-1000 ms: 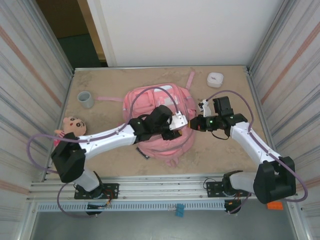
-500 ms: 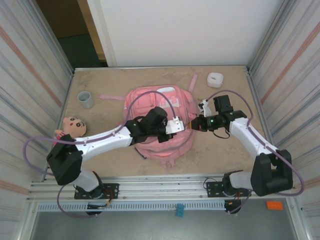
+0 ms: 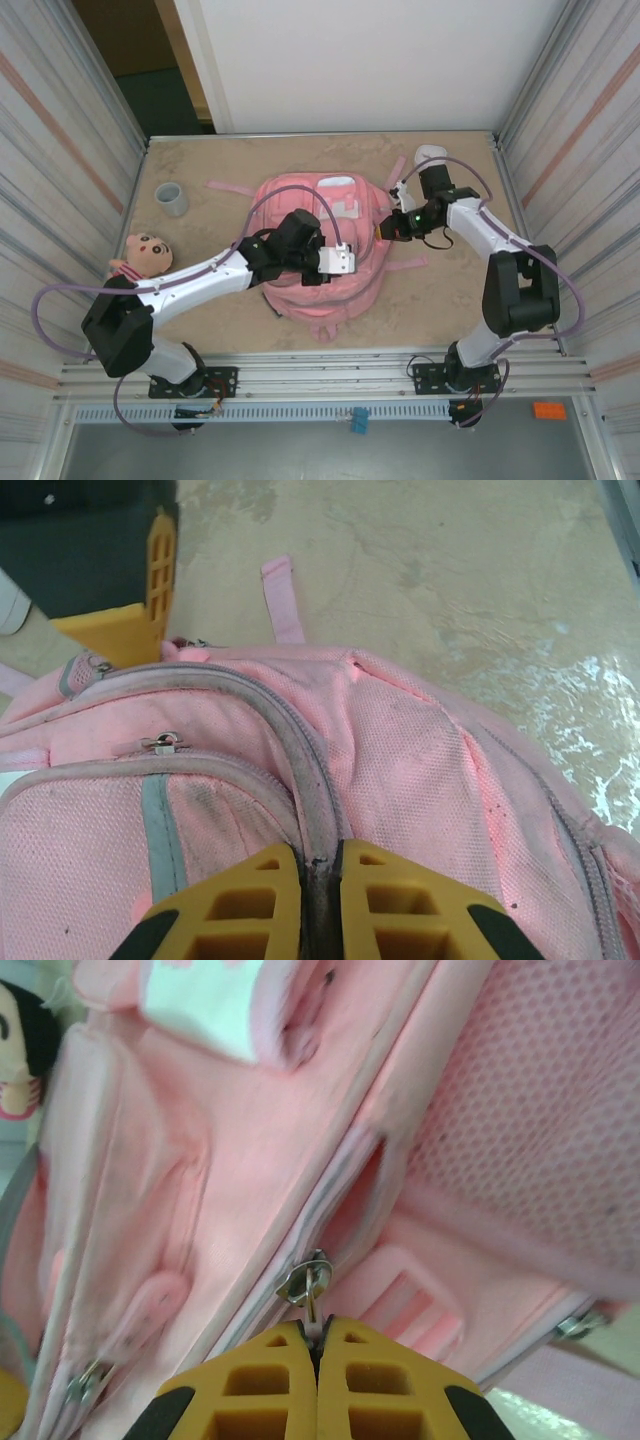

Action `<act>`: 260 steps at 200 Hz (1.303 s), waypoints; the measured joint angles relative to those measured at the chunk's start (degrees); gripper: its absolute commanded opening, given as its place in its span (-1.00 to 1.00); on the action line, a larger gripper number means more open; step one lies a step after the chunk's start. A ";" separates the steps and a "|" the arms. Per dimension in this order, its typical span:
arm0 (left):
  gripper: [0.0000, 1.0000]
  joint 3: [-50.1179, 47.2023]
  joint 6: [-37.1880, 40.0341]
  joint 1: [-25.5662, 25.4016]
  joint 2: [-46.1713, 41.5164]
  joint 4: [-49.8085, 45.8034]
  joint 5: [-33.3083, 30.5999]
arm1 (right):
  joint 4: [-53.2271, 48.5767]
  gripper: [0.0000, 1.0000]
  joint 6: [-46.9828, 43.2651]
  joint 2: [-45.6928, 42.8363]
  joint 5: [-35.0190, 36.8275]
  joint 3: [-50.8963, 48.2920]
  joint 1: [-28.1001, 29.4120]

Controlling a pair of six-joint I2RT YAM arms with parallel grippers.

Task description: Pack the student bag

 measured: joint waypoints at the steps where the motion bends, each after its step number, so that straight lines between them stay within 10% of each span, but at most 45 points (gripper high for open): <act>1: -1.00 0.00 0.13 0.00 0.00 -0.07 0.07 | -0.02 -1.00 0.02 0.24 0.09 0.15 -0.04; 73: -0.99 -1.40 2.23 -0.37 -0.76 0.68 0.00 | -0.63 -0.98 0.48 4.92 1.25 2.69 -0.63; 96: -0.26 -1.88 0.70 -0.76 -1.14 1.46 -1.16 | -0.09 -0.38 2.67 4.85 -0.59 2.69 -1.66; 118: 0.17 -2.43 -2.27 -2.32 -3.21 -0.72 -1.36 | 4.92 -0.21 4.79 3.21 0.72 2.54 -5.05; 181: 0.47 -8.26 -10.86 -3.30 -17.55 -1.25 -10.29 | 15.61 -0.03 12.92 -22.84 0.07 -13.14 -5.38; 260: 0.47 -12.26 -11.58 4.90 -15.37 -3.56 -16.28 | 25.09 0.24 21.53 -47.04 10.43 -24.90 3.43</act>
